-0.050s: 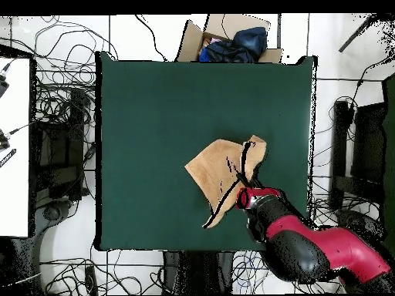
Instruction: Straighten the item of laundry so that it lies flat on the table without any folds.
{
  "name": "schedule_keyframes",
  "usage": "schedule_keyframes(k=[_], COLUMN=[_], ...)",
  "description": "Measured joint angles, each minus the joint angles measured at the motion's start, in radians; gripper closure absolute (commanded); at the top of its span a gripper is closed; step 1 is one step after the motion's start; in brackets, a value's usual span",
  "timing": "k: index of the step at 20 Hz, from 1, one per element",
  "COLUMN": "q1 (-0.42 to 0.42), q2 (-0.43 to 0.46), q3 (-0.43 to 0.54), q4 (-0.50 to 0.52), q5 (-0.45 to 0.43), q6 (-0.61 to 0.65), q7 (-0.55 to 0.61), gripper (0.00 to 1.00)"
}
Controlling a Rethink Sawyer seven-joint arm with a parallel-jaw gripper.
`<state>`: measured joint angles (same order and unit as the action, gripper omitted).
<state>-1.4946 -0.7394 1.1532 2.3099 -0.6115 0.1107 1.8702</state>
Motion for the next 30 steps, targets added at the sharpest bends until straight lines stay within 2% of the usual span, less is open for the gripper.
schedule_keyframes(k=[9, 15, 16, 18, 23, 30], q1=[-0.051, -0.094, -0.12, -0.148, -0.225, -0.33], q2=[0.127, 0.232, 0.285, 0.334, 0.448, 0.578], q3=[-0.006, -0.056, -0.073, -0.09, -0.122, -0.148], q4=[-0.001, -0.001, -0.002, -0.003, -0.013, -0.042], q5=[-0.149, -0.259, -0.305, -0.342, -0.398, -0.42], q6=[-0.017, -0.016, -0.016, -0.016, -0.016, 0.03], q7=[0.0, 0.0, 0.0, 0.0, 0.0, -0.019], gripper=[1.0, 1.0, 1.0, 1.0, 1.0, 1.0])
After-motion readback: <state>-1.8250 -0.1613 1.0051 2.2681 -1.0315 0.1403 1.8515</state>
